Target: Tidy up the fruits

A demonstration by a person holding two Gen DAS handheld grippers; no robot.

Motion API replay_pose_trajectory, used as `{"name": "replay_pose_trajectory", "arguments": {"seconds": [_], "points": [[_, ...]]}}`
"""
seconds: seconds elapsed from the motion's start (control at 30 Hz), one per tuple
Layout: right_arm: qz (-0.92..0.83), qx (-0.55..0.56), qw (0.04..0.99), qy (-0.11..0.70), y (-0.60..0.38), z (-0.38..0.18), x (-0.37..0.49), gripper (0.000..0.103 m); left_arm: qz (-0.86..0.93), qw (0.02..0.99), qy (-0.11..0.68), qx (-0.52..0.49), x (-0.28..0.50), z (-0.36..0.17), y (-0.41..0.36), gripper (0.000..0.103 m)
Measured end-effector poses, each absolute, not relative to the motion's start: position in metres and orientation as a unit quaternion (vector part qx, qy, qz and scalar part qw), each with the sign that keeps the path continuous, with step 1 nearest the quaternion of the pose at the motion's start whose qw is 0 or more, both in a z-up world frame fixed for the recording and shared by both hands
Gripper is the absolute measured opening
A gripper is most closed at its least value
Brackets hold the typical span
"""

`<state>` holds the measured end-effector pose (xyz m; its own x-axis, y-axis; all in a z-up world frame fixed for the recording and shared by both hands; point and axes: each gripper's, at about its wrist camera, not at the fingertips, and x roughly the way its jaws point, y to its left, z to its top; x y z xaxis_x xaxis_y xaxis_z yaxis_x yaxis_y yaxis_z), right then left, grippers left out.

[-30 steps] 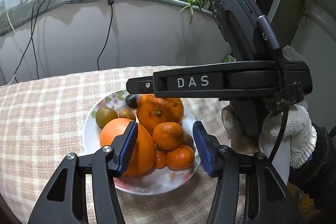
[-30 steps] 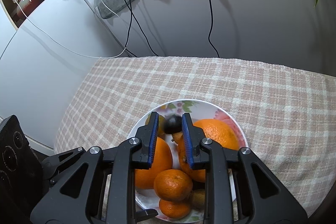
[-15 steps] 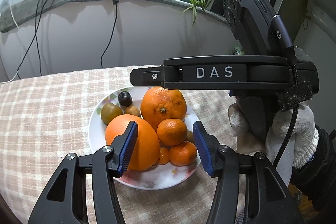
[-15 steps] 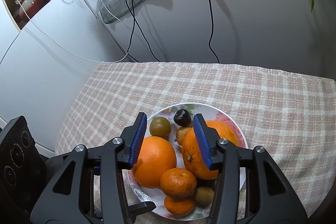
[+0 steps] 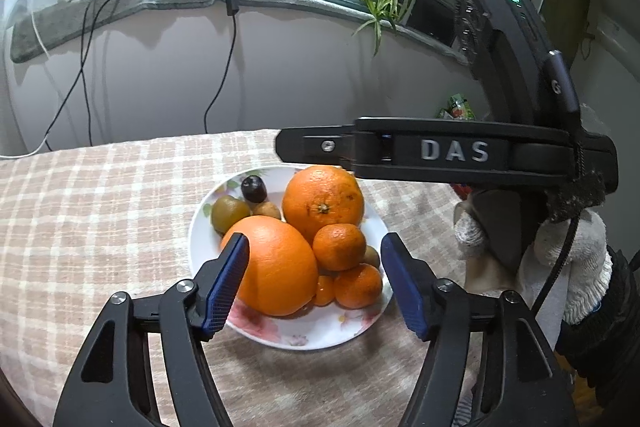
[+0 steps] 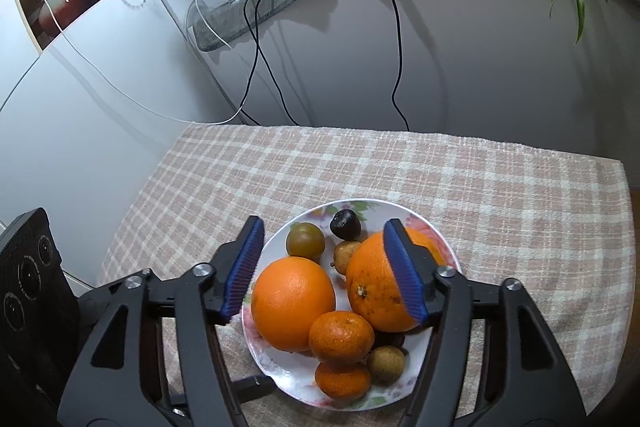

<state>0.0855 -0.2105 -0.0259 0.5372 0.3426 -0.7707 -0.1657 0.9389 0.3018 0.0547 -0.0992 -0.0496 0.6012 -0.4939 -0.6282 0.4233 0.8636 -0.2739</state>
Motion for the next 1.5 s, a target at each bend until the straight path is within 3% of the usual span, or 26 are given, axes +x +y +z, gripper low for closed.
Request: {"name": "replay_pose_trajectory", "arguments": {"seconds": [0.17,0.3,0.93,1.03,1.5], "points": [[0.135,0.083,0.881,0.446,-0.209,-0.02,0.078,0.071,-0.24,0.898,0.367,-0.044,0.054,-0.048,-0.092,0.072],[0.125,0.068,0.891,0.431,-0.208,-0.013,0.069,0.082,-0.221,0.903,0.367,-0.037,0.053,-0.048,-0.087,0.072],[0.072,0.03,0.916,0.393,-0.212,-0.006,0.018,0.085,-0.166,0.913,0.372,-0.027,0.052,-0.048,-0.074,0.073],[0.07,0.026,0.92,0.386,-0.211,-0.005,0.014,0.093,-0.161,0.914,0.371,-0.028,0.05,-0.048,-0.073,0.081],[0.07,0.03,0.922,0.38,-0.208,-0.001,0.001,0.094,-0.159,0.919,0.36,-0.03,0.042,-0.044,-0.068,0.089]]}}
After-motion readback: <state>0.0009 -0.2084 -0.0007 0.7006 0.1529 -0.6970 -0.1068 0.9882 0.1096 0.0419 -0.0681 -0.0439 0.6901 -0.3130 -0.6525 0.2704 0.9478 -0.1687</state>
